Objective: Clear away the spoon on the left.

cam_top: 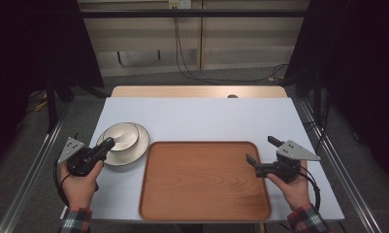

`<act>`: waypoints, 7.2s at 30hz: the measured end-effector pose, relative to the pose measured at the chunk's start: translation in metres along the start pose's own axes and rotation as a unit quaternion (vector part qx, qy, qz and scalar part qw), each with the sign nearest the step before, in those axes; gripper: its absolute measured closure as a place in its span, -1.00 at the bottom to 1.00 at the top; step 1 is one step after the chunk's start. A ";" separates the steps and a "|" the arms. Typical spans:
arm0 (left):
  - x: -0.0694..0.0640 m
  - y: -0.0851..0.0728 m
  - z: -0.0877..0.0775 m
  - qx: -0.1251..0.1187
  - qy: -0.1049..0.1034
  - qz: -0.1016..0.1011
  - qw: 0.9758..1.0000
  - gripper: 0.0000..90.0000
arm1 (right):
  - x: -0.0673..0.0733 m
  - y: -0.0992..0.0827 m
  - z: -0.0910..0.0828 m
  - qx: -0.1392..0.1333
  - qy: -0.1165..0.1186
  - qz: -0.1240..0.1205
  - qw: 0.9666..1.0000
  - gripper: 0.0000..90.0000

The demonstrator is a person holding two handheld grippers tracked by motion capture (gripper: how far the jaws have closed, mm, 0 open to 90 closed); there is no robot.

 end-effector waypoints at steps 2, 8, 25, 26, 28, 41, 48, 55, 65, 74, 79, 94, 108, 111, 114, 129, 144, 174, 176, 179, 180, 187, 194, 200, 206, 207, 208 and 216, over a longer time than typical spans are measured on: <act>0.002 0.002 0.002 -0.001 0.005 -0.009 1.000 0.89 | 0.000 0.000 0.000 -0.001 0.002 0.002 1.000 -0.96; 0.003 0.011 0.010 -0.002 0.011 -0.002 1.000 0.89 | -0.001 0.001 -0.002 -0.005 0.002 0.007 1.000 -0.97; 0.017 0.026 0.034 -0.019 0.036 -0.007 0.999 0.86 | -0.001 0.002 -0.001 -0.007 0.006 0.009 1.000 -0.97; 0.018 0.027 0.036 -0.022 0.040 -0.009 0.999 0.86 | -0.001 0.002 -0.001 -0.007 0.005 0.009 1.000 -0.97; 0.019 0.027 0.041 -0.028 0.044 -0.012 0.999 0.86 | -0.001 0.001 -0.001 -0.007 0.005 0.009 1.000 -0.97; 0.025 0.024 0.059 -0.046 0.068 -0.021 0.996 0.87 | -0.001 0.001 -0.001 -0.005 0.009 0.010 1.000 -0.97; 0.023 0.026 0.065 -0.045 0.064 -0.024 0.997 0.89 | -0.001 0.001 -0.002 -0.007 0.006 0.015 1.000 -0.97; 0.022 0.027 0.063 -0.038 0.063 -0.016 0.997 0.90 | -0.001 0.002 -0.003 -0.009 0.009 0.014 1.000 -0.97; 0.026 0.037 0.050 -0.049 0.046 -0.044 0.997 0.90 | 0.000 0.003 -0.003 -0.013 0.008 0.015 1.000 -0.99; 0.023 0.051 0.043 -0.054 0.027 -0.048 0.997 0.90 | 0.000 0.002 -0.002 -0.010 0.010 0.018 1.000 -1.00; 0.020 0.060 0.040 -0.063 0.014 -0.061 0.996 0.90 | 0.000 0.001 -0.002 -0.010 0.009 0.015 1.000 -1.00; 0.003 0.090 0.034 -0.066 -0.027 -0.052 0.996 0.90 | -0.002 0.002 -0.002 -0.011 0.015 0.030 0.999 -1.00; -0.027 0.094 0.047 -0.045 -0.072 -0.052 0.995 0.90 | -0.001 0.002 -0.002 -0.011 0.014 0.029 0.999 -1.00; -0.032 0.091 0.050 -0.040 -0.080 -0.051 0.995 0.90 | 0.000 0.001 -0.002 -0.010 0.017 0.027 0.999 -1.00; -0.037 0.089 0.052 -0.040 -0.087 -0.049 0.994 0.90 | 0.001 0.001 -0.002 -0.008 0.017 0.026 0.999 -1.00; -0.065 0.079 0.058 -0.031 -0.127 -0.048 0.990 0.90 | 0.001 0.001 -0.003 -0.008 0.014 0.020 1.000 -1.00; -0.083 0.060 0.059 -0.012 -0.154 -0.050 0.987 0.90 | 0.002 0.000 -0.002 -0.005 0.018 0.019 1.000 -1.00; -0.115 0.023 0.056 0.019 -0.201 -0.047 0.978 0.90 | 0.004 -0.001 -0.003 -0.003 0.015 0.015 1.000 -1.00; -0.116 0.018 0.055 0.026 -0.199 -0.045 0.979 0.90 | 0.004 -0.001 -0.004 -0.007 0.012 0.022 1.000 -1.00; -0.120 0.011 0.054 0.028 -0.212 -0.053 0.975 0.90 | 0.003 -0.002 -0.004 -0.006 0.010 0.021 1.000 -1.00; -0.121 0.009 0.054 0.028 -0.217 -0.053 0.974 0.90 | 0.003 -0.002 -0.004 -0.006 0.011 0.021 1.000 -1.00; -0.129 0.004 0.050 0.034 -0.231 -0.048 0.971 0.90 | 0.003 -0.002 -0.004 -0.009 0.010 0.023 1.000 -1.00; -0.135 0.001 0.047 0.038 -0.240 -0.060 0.968 0.90 | 0.003 -0.002 -0.004 -0.007 0.017 0.022 1.000 -1.00; -0.140 -0.004 0.044 0.040 -0.258 -0.071 0.963 0.90 | 0.004 -0.003 -0.002 -0.006 0.011 0.022 1.000 -1.00; -0.138 -0.007 0.047 0.044 -0.252 -0.059 0.965 0.86 | 0.005 -0.005 -0.001 0.000 0.014 0.024 1.000 -0.99; -0.138 -0.008 0.047 0.046 -0.252 -0.062 0.965 0.86 | 0.005 -0.005 -0.001 0.000 0.014 0.024 1.000 -0.99; -0.137 -0.010 0.048 0.053 -0.251 -0.057 0.965 0.85 | 0.005 -0.005 0.000 0.000 0.017 0.025 1.000 -0.99; -0.135 -0.019 0.055 0.068 -0.253 -0.047 0.964 0.77 | 0.005 -0.007 0.002 0.008 0.015 0.023 1.000 -0.99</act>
Point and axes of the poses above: each handheld gripper's, and its own axes: z roughly forward along the jaws, y roughly out of its top, x roughly to its left, the point moved 6 cm from there along z, roughly forward along the jaws, and after that the axes turned 9 degrees about z, right-handed, at the moved point
